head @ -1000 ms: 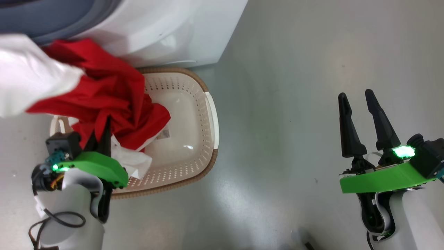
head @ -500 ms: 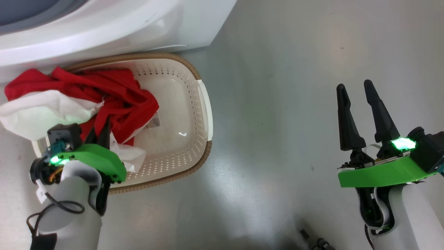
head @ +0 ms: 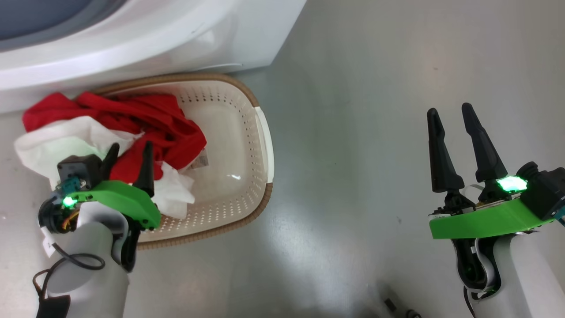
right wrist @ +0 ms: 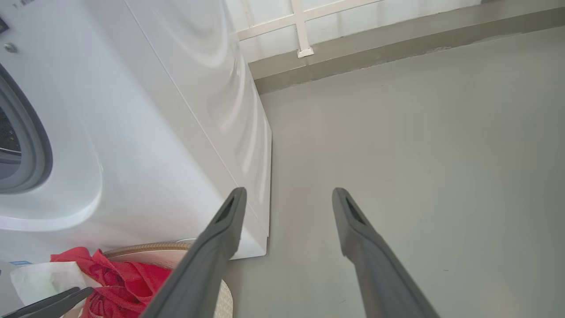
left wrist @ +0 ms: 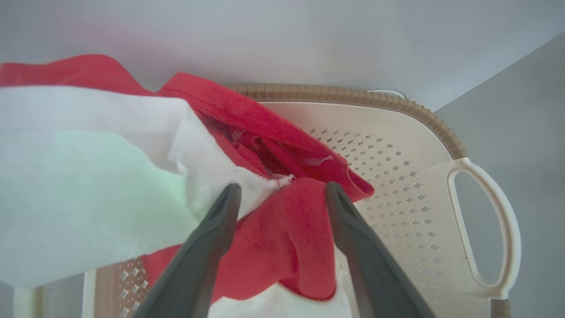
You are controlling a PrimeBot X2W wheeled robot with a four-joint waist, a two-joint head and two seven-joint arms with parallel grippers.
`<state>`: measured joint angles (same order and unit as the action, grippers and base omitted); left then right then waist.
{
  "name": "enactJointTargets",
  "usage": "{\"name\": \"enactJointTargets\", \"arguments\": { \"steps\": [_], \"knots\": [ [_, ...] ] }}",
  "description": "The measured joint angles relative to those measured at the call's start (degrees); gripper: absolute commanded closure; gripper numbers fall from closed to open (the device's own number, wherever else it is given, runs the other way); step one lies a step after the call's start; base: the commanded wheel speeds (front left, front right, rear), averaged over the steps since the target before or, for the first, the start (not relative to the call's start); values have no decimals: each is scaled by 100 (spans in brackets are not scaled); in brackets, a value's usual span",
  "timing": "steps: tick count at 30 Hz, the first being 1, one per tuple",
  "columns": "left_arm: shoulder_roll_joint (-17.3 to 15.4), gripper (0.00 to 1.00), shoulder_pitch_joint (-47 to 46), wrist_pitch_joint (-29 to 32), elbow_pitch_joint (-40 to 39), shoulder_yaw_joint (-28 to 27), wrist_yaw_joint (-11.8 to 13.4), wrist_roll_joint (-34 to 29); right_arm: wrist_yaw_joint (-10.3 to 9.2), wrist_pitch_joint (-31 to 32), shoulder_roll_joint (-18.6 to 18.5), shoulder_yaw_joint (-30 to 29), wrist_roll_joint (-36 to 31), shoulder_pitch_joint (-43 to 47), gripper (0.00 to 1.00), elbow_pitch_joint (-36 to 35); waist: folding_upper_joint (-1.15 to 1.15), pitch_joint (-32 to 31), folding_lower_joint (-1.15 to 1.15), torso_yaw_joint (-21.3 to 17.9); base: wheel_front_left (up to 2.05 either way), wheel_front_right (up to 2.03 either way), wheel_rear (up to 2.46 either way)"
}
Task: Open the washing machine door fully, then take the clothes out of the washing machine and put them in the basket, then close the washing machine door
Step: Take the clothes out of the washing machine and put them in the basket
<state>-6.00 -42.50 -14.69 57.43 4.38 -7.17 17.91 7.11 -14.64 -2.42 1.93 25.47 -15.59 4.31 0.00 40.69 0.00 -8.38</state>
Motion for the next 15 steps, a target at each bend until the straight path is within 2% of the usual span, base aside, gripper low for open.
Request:
{"name": "enactJointTargets", "arguments": {
  "steps": [15],
  "knots": [
    [-3,0,843,-1,-1220,-275,0,148,0,0,-1,23,-96,154,0,229,0,-891,0,143,0,0,0]
  ]
}}
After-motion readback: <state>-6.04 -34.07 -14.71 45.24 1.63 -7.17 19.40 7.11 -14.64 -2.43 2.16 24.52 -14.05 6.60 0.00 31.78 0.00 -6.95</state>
